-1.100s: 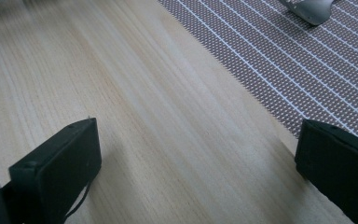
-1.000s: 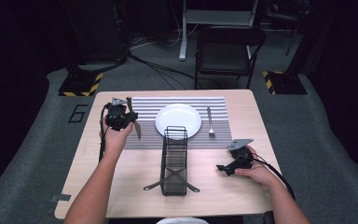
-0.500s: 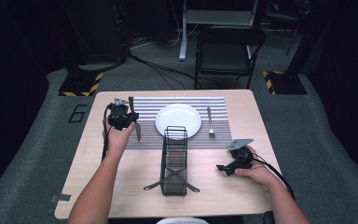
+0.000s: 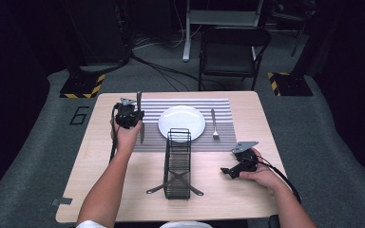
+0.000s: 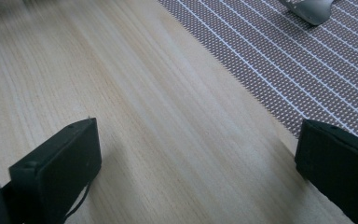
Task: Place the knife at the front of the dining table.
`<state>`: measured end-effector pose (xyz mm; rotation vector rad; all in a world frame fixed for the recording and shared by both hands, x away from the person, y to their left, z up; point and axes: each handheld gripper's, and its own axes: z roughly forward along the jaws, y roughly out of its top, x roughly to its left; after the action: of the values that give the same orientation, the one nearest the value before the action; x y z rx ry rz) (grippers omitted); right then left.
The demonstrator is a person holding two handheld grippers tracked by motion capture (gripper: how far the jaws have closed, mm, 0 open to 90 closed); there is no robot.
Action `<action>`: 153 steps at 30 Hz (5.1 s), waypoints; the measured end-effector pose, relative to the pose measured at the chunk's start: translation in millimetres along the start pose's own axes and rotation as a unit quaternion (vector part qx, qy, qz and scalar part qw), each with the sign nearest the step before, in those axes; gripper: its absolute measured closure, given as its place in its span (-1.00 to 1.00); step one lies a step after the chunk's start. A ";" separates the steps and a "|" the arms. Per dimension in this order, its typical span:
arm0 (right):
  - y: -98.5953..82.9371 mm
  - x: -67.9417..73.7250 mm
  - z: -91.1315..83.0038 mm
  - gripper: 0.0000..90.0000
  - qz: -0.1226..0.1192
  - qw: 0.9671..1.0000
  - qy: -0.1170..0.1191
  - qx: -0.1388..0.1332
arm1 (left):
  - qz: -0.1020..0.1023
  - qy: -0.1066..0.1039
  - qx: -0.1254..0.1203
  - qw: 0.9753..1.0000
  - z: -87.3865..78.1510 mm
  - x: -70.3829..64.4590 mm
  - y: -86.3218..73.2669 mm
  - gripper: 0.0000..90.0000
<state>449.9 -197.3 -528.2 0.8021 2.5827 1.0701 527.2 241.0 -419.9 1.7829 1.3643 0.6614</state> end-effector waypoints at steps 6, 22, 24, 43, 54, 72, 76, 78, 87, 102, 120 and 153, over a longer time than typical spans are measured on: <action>0.0 0.0 0.0 -1.00 0.000 1.000 0.000 0.000 | -0.004 0.011 0.000 1.000 10.7 -2.1 1.8 0.79; 0.1 -0.2 -0.1 -1.00 0.000 1.000 0.001 0.001 | -0.032 0.019 -0.005 0.999 27.9 4.4 3.2 0.80; 0.1 -0.2 0.0 -1.00 0.000 1.000 0.001 0.001 | -0.029 0.019 0.001 0.999 30.0 3.5 4.1 0.80; 0.2 -0.7 0.0 -1.00 -0.001 1.000 0.003 0.001 | -0.078 0.023 -0.011 0.997 63.9 16.9 -2.9 0.81; 0.4 -1.4 0.1 -1.00 -0.004 1.000 0.004 0.001 | -0.100 0.034 -0.011 0.994 72.3 20.3 -7.1 0.82; 0.7 -0.9 0.4 -1.00 0.001 1.000 0.004 0.001 | -0.108 0.040 0.013 0.993 91.3 20.3 -10.0 0.83; 0.6 -1.1 0.3 -1.00 0.000 1.000 0.004 0.002 | -0.110 0.039 0.014 0.993 95.9 19.4 -9.2 0.83; 0.7 -0.8 0.4 -1.00 0.002 1.000 0.004 0.001 | -0.113 0.039 0.018 0.993 97.8 19.2 -9.8 0.83; 0.7 -0.8 0.5 -1.00 0.002 1.000 0.004 0.001 | -0.133 0.043 0.033 0.990 106.5 25.9 -16.7 0.84; 0.7 -0.9 0.4 -1.00 0.001 1.000 0.004 0.001 | -0.145 0.040 0.050 0.987 119.2 28.0 -24.2 0.84; 1.0 -1.7 0.8 -1.00 -0.003 1.000 0.005 0.000 | -0.149 0.048 0.055 0.986 130.0 29.3 -21.1 0.80; 1.7 -2.5 1.4 -1.00 -0.006 1.000 0.005 0.001 | -0.096 -0.026 -0.013 0.995 15.4 41.9 1.1 0.13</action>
<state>453.2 -196.9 -528.0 0.7825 2.5944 1.0722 551.9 276.8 -429.9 1.6126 1.4615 0.5233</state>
